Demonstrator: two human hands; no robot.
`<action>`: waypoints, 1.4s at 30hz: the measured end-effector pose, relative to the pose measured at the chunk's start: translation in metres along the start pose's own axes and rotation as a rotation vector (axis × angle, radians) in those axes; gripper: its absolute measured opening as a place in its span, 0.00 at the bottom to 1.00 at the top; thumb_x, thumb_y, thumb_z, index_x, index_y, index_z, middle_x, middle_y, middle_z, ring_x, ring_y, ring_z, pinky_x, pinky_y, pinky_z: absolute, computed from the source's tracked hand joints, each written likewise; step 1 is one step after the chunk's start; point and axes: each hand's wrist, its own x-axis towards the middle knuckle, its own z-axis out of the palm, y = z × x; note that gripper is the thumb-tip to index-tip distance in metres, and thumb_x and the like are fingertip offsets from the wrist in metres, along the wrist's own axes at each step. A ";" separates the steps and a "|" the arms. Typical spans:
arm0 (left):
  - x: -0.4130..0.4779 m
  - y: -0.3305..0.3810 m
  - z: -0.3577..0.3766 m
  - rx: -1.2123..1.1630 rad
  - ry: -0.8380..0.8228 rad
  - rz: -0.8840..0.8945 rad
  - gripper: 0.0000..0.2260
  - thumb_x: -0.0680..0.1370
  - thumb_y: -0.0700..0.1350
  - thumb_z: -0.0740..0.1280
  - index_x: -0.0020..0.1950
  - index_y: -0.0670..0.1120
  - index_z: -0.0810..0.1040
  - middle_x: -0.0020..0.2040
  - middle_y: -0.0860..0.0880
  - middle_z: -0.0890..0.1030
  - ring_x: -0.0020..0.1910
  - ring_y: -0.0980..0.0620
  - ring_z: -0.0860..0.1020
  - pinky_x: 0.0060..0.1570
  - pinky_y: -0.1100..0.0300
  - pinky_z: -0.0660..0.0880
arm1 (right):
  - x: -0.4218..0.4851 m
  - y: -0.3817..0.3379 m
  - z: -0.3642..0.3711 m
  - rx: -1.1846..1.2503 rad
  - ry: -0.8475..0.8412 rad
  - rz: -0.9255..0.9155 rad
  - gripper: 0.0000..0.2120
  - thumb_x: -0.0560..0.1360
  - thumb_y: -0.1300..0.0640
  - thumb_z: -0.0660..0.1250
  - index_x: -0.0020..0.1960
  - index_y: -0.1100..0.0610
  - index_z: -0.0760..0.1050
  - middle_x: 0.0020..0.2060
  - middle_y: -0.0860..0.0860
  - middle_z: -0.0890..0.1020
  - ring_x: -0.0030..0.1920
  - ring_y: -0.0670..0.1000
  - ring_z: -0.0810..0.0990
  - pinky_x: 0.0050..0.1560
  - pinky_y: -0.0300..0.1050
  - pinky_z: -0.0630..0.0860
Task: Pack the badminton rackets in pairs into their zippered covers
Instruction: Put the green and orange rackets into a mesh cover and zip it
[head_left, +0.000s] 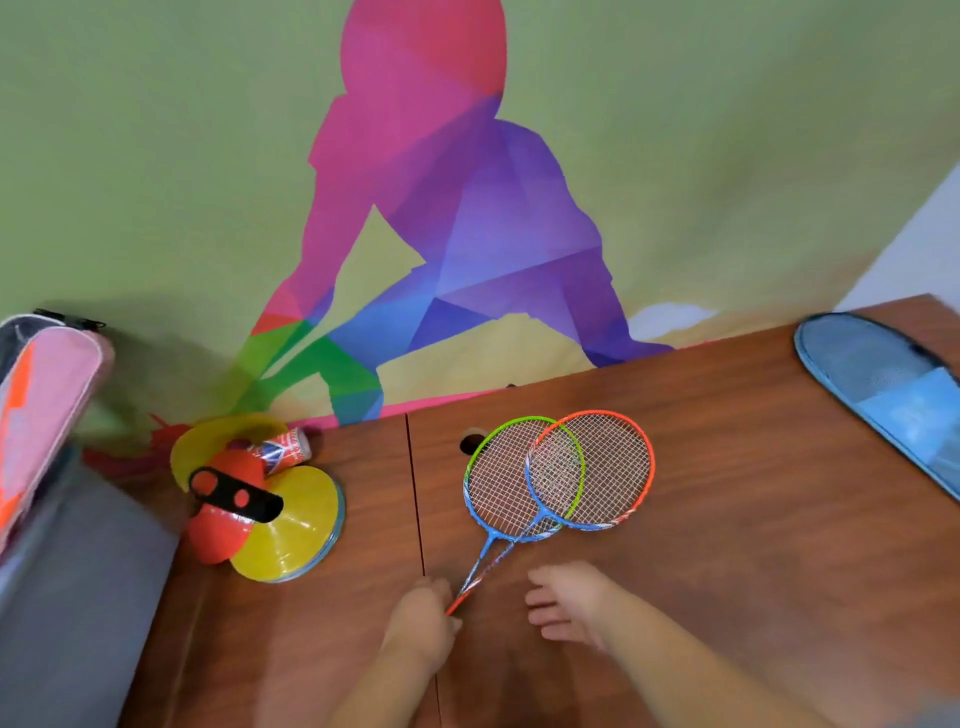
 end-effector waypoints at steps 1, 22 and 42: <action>-0.001 0.003 0.001 -0.058 0.020 0.010 0.12 0.72 0.45 0.74 0.39 0.52 0.70 0.47 0.50 0.78 0.46 0.49 0.79 0.47 0.57 0.72 | 0.000 0.000 -0.003 0.036 -0.012 -0.024 0.25 0.84 0.49 0.67 0.77 0.59 0.69 0.61 0.56 0.82 0.55 0.56 0.84 0.58 0.55 0.83; -0.057 0.329 0.028 -0.963 -0.486 0.187 0.08 0.74 0.39 0.78 0.48 0.38 0.81 0.38 0.37 0.82 0.41 0.38 0.85 0.38 0.49 0.83 | -0.127 -0.017 -0.273 0.867 0.049 -0.555 0.14 0.83 0.65 0.68 0.67 0.69 0.76 0.56 0.64 0.88 0.51 0.61 0.90 0.49 0.55 0.88; -0.103 0.614 0.177 -0.589 -0.935 0.335 0.33 0.57 0.39 0.87 0.60 0.34 0.82 0.55 0.30 0.83 0.54 0.37 0.82 0.64 0.37 0.78 | -0.203 0.103 -0.610 1.127 0.652 -0.584 0.06 0.82 0.63 0.71 0.55 0.66 0.77 0.47 0.64 0.86 0.42 0.60 0.88 0.34 0.51 0.88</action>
